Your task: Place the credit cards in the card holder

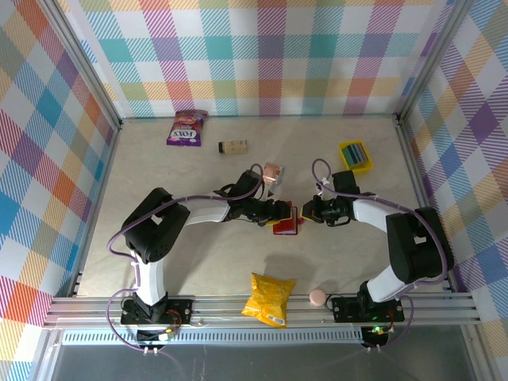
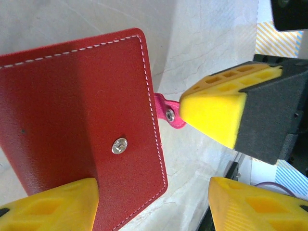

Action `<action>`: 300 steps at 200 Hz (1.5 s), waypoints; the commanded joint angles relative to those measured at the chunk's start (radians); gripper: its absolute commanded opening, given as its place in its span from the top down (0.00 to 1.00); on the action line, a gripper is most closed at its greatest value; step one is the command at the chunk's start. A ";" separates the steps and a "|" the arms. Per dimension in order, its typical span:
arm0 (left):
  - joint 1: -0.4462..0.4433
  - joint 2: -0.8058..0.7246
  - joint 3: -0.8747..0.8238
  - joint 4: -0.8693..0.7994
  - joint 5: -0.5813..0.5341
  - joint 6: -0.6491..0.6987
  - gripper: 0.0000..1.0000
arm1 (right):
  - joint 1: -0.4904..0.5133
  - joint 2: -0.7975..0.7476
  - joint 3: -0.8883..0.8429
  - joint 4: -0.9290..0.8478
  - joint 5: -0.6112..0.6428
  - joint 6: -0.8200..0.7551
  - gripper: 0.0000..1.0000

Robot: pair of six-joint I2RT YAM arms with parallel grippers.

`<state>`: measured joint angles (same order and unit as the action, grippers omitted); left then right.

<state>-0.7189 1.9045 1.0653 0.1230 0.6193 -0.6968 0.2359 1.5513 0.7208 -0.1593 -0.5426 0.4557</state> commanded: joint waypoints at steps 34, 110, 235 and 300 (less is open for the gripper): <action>-0.005 0.009 0.045 -0.019 -0.067 0.065 0.46 | -0.001 -0.068 -0.006 -0.089 0.086 -0.054 1.00; 0.001 -0.008 0.026 -0.010 -0.199 0.084 0.75 | -0.001 -0.062 -0.003 -0.085 0.055 -0.062 1.00; 0.009 0.089 0.074 -0.073 -0.187 0.132 0.92 | -0.001 -0.069 -0.006 -0.086 0.050 -0.068 1.00; 0.006 0.111 0.067 -0.098 -0.186 0.146 0.93 | -0.001 -0.081 -0.011 -0.093 0.076 -0.065 0.79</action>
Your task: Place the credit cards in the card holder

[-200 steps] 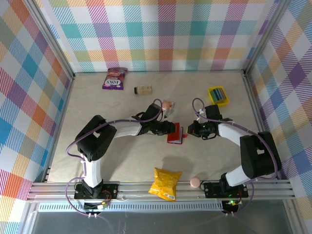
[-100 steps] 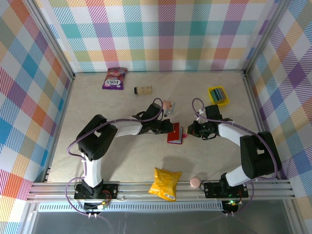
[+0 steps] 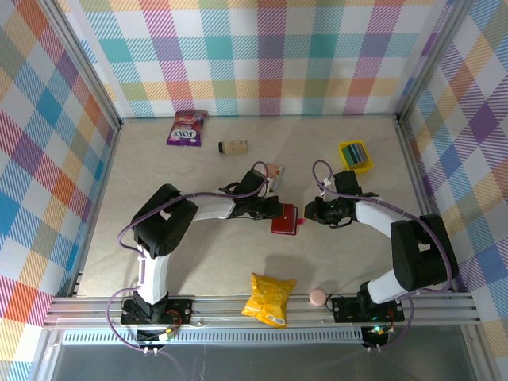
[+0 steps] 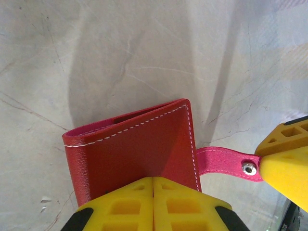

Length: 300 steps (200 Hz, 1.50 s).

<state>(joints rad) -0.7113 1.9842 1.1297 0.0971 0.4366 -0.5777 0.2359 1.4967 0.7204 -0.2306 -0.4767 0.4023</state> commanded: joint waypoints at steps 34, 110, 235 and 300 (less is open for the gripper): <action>-0.006 0.036 0.012 -0.079 -0.001 0.021 0.93 | -0.001 -0.036 -0.013 -0.033 0.039 -0.014 0.72; -0.014 0.045 0.025 -0.082 -0.001 0.017 0.92 | 0.000 -0.027 -0.011 -0.024 0.002 -0.024 0.78; -0.051 0.033 -0.002 -0.015 0.024 -0.068 0.89 | 0.000 0.004 0.023 -0.003 -0.001 -0.058 1.00; -0.049 -0.148 -0.082 0.028 -0.025 -0.034 0.83 | 0.000 0.028 0.037 0.000 -0.002 -0.067 1.00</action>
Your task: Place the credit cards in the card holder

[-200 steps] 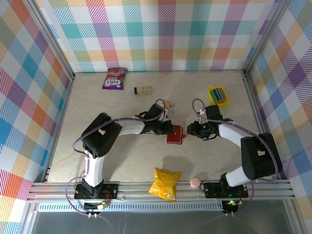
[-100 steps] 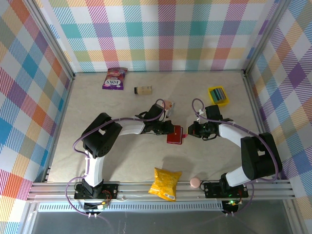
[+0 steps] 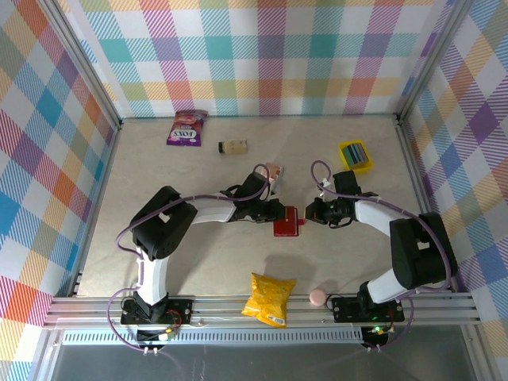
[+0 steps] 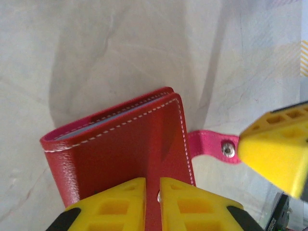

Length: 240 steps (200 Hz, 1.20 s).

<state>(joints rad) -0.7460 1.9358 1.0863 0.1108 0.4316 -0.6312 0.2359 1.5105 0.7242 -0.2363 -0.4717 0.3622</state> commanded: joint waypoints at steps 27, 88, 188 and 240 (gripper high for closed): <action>-0.013 -0.134 -0.060 0.012 -0.018 0.022 0.83 | 0.000 0.014 0.035 0.006 -0.002 -0.041 1.00; -0.011 -0.089 -0.064 -0.003 0.008 0.043 0.93 | 0.000 -0.001 0.049 0.003 0.021 -0.071 1.00; 0.000 -0.002 -0.057 -0.002 0.036 0.060 0.94 | 0.011 0.008 0.046 0.007 -0.022 -0.076 1.00; 0.011 0.016 -0.068 0.018 0.050 0.063 0.94 | 0.083 0.012 0.073 -0.019 -0.015 -0.117 1.00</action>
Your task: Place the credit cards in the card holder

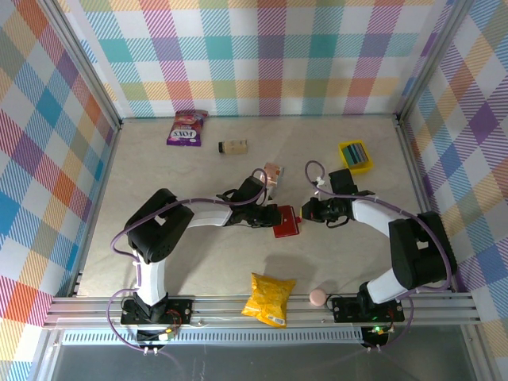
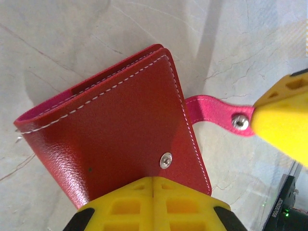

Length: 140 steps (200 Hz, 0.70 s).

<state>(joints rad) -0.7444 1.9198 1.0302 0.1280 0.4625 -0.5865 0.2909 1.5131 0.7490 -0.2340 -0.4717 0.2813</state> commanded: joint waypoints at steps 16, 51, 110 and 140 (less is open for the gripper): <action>0.010 0.038 -0.012 -0.001 0.024 0.024 0.94 | 0.048 0.024 0.064 -0.029 -0.016 -0.038 1.00; 0.014 0.036 -0.014 -0.003 0.031 0.028 0.95 | 0.082 0.076 0.100 -0.057 -0.016 -0.054 1.00; 0.021 0.044 -0.021 0.011 0.047 0.022 0.93 | 0.120 0.124 0.142 -0.088 0.016 -0.070 1.00; 0.030 0.030 -0.033 0.020 0.059 0.015 0.93 | 0.132 0.142 0.163 -0.102 0.042 -0.071 1.00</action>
<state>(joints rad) -0.7277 1.9358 1.0267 0.1551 0.5083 -0.5789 0.4103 1.6344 0.8764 -0.3000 -0.4477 0.2409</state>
